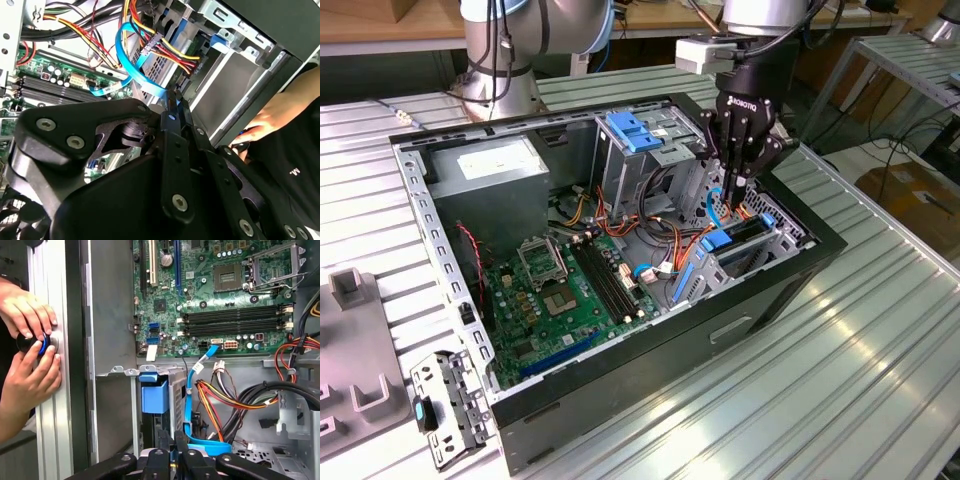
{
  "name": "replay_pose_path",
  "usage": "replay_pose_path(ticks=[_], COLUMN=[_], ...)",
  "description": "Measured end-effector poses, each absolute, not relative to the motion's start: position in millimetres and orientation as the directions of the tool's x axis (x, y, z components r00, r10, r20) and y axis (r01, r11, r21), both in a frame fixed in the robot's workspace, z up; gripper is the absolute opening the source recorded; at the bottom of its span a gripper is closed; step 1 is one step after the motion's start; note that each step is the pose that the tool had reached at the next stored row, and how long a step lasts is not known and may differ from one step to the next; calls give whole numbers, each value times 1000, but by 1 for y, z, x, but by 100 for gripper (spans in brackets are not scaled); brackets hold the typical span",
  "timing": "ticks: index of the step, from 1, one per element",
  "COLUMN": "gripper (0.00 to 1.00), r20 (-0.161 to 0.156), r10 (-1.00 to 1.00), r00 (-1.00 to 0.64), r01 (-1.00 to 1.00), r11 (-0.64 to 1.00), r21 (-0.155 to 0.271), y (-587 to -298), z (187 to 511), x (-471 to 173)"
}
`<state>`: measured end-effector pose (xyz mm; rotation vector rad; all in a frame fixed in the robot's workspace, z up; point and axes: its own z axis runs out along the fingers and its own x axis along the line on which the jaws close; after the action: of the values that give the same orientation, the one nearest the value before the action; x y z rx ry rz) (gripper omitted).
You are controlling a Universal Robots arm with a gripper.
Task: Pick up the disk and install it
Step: 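Insert the second disk wire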
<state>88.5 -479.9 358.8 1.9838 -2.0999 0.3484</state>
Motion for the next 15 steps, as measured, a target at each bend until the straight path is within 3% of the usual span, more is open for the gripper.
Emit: replay_pose_path(ticks=[5,12,15], gripper=[16,16,16], r20=[312,252,249], r10=[-948,-966,-966], r00=[-60,-63,-64], r01=[-998,-997,-997], r11=[50,51,51], r21=[-41,-53,-59], y=[-481,-498,-502], z=[359,358,357], x=[84,84,83])
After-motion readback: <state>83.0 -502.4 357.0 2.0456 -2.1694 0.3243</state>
